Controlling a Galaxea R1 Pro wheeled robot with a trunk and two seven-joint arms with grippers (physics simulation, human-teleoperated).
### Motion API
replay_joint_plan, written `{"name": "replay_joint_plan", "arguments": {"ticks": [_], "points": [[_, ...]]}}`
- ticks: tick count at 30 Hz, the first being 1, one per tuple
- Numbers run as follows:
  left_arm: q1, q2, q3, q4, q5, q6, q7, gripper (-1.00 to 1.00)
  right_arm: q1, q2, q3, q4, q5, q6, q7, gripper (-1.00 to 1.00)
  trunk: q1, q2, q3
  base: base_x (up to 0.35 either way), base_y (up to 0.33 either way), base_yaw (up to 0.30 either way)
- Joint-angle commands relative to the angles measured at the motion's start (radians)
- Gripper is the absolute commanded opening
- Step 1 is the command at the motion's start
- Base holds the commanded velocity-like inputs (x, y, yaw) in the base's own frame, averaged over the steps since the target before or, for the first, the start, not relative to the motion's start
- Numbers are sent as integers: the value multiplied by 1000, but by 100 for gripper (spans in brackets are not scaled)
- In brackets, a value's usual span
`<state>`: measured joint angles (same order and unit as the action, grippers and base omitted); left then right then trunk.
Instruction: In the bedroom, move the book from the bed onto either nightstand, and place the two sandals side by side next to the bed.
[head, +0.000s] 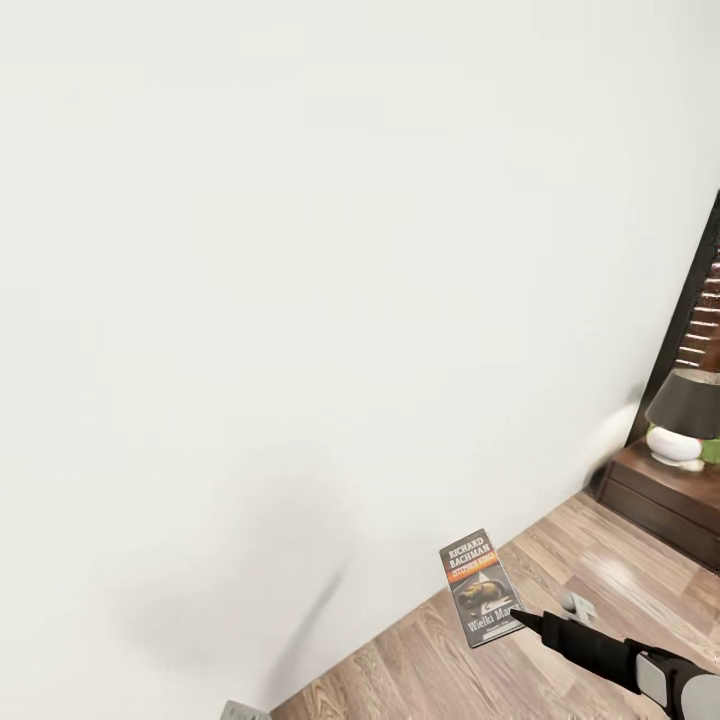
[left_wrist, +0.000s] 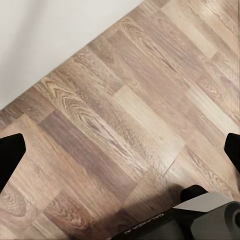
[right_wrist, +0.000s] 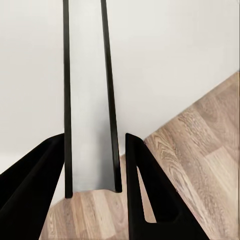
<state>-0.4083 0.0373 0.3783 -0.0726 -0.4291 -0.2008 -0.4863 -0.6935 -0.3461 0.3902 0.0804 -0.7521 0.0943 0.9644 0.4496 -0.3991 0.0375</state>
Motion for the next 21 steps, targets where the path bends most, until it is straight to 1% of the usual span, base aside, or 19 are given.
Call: {"name": "replay_joint_plan", "arguments": {"ticks": [1,15,21], "points": [[0,0,8,0,-12,-5,0,100,-1,0,-1,2,-12,10,5,-100,0,-1,0,0,0,-282],[0,0,8,1,-13,-5,2,100,-1,1,-1,2,-12,10,4,-100,0,-1,0,6,0,-282],[0,1,8,1,-13,-5,3,100,-1,1,-1,2,-12,10,4,-100,0,-1,0,238,0,-282]]}}
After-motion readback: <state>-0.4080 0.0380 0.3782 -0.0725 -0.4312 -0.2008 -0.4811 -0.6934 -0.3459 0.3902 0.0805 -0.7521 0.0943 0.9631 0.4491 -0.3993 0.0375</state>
